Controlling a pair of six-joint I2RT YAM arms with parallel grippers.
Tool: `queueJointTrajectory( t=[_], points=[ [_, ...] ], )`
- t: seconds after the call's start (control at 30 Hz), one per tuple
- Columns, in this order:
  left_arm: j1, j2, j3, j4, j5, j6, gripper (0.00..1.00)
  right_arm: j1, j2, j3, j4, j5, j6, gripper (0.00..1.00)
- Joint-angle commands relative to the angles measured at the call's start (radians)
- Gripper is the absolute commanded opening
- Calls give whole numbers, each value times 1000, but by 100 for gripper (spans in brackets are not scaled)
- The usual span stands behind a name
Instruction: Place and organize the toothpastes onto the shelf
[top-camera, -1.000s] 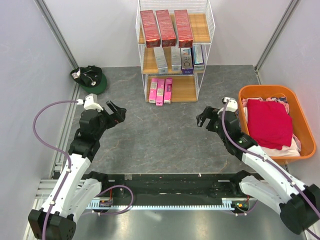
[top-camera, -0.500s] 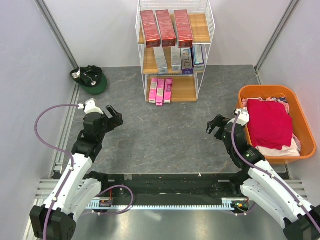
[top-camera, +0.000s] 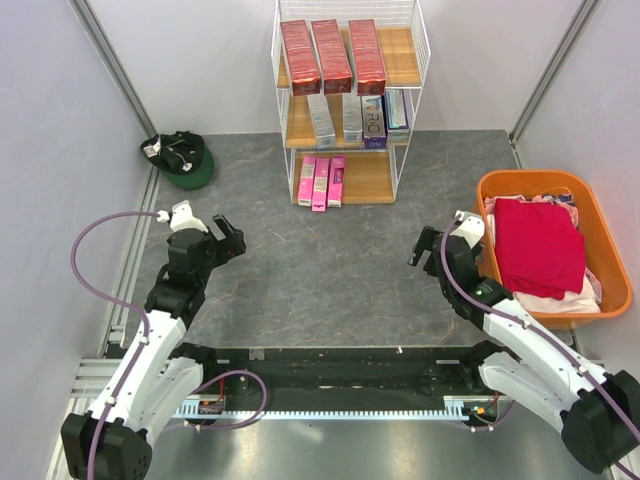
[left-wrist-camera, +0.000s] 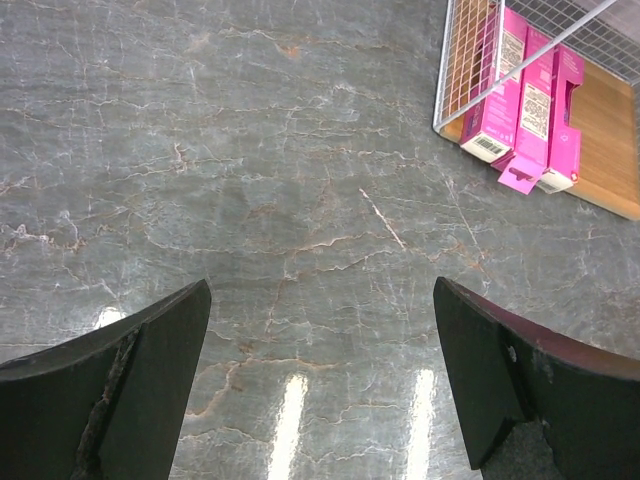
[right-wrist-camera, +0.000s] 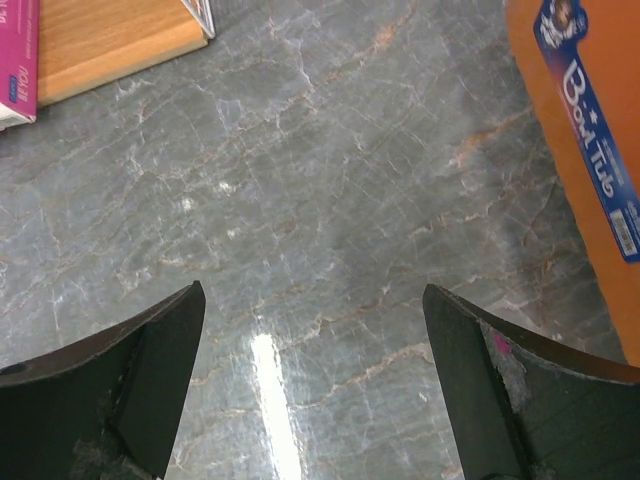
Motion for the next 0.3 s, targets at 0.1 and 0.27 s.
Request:
queueJointTrajectory(
  t=[0.1,0.27],
  points=[
    [6,0,-21,88,-23,68,100,2,10,14,215,-4,-95,98],
    [6,-3,-38,134,-49,85,100,2,-7,-47,394,-120,-196,98]
  ],
)
